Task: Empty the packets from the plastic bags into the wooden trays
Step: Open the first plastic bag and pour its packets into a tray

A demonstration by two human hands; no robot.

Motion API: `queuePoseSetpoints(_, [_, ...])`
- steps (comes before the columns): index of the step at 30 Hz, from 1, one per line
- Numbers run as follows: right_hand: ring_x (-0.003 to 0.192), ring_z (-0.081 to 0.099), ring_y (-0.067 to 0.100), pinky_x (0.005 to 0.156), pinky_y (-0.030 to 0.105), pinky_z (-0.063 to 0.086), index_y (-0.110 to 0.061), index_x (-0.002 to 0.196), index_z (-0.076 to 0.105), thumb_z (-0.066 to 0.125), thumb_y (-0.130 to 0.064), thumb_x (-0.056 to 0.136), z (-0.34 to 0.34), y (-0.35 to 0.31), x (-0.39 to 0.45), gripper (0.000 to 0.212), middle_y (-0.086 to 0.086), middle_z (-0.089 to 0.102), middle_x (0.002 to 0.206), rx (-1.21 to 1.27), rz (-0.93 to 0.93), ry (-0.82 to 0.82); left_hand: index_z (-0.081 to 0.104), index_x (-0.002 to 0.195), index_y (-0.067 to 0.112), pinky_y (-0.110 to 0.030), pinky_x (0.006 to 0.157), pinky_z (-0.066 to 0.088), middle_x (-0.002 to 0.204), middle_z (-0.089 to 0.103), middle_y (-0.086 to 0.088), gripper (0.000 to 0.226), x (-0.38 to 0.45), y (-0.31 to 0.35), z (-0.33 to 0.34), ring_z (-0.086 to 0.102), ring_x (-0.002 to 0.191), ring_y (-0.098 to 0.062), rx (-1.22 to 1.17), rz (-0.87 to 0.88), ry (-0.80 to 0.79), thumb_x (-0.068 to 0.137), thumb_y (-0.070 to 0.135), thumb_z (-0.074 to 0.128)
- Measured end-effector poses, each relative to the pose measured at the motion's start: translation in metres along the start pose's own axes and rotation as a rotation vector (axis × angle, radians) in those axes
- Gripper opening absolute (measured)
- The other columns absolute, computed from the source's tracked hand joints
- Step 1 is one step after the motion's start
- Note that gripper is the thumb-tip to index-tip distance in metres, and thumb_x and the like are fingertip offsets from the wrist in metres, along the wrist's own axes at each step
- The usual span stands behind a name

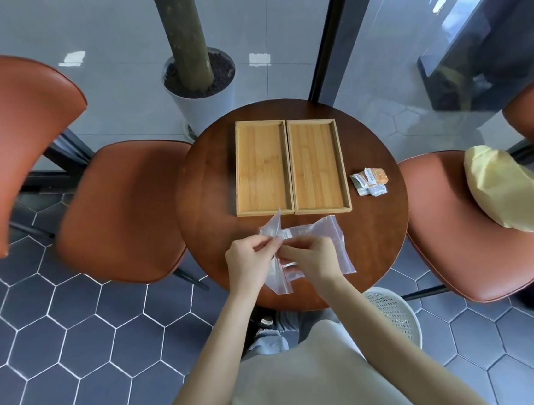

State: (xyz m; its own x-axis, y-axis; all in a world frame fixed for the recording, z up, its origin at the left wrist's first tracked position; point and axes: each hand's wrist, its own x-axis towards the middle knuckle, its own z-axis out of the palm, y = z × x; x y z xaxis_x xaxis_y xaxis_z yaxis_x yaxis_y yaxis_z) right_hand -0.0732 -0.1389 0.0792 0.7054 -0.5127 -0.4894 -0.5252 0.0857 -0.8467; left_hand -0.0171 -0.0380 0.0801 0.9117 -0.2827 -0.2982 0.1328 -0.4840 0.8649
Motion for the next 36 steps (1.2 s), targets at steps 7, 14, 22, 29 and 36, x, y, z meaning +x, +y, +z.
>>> queuePoseSetpoints(7, [0.066,0.069,0.014,0.056,0.023,0.057,-0.008,0.08,0.071,0.068,-0.01,0.081,-0.01,-0.002,-0.006,0.003,0.012,0.072,0.084,0.22,0.231,-0.11,0.075,0.081,0.004,-0.034,0.067,0.055,0.074,0.073,-0.013,0.021,-0.004,0.002,0.001,0.067,0.069,-0.024,0.098,0.013,0.002,0.086,0.02,0.062])
queuePoseSetpoints(14, [0.06,0.061,0.014,0.047,0.02,0.051,-0.012,0.071,0.064,0.064,-0.012,0.084,0.001,0.006,-0.008,0.012,0.005,0.065,0.071,0.405,0.346,0.063,0.075,0.078,0.002,-0.035,0.063,0.058,0.069,0.073,-0.013,0.018,-0.013,0.007,0.008,0.067,0.061,-0.026,0.283,0.15,0.094,0.085,0.014,0.063])
queuePoseSetpoints(22, [0.045,0.062,0.004,0.058,0.028,0.059,-0.004,0.087,0.068,0.059,-0.01,0.085,-0.014,0.019,0.005,0.011,0.005,0.066,0.064,-0.038,0.026,0.304,0.072,0.069,0.002,-0.038,0.058,0.054,0.064,0.072,-0.014,0.02,-0.019,0.003,-0.012,0.065,0.062,-0.031,0.418,0.16,0.078,0.078,0.017,0.065])
queuePoseSetpoints(29, [0.062,0.068,0.028,0.059,0.04,0.058,0.001,0.088,0.065,0.056,-0.001,0.087,-0.03,0.024,0.011,0.009,0.016,0.071,0.079,-0.564,-0.514,0.231,0.073,0.084,0.009,-0.032,0.063,0.052,0.082,0.073,-0.012,0.02,-0.006,0.016,-0.04,0.066,0.075,-0.03,0.713,0.195,0.075,0.085,0.021,0.057])
queuePoseSetpoints(36, [0.063,0.067,0.028,0.059,0.034,0.058,0.002,0.085,0.068,0.065,0.004,0.079,-0.013,0.02,0.003,0.007,0.016,0.072,0.075,-0.589,-0.699,0.209,0.066,0.092,0.008,-0.03,0.057,0.044,0.088,0.071,-0.012,0.033,-0.009,0.021,-0.032,0.065,0.08,-0.03,0.657,0.025,0.084,0.093,0.034,0.045])
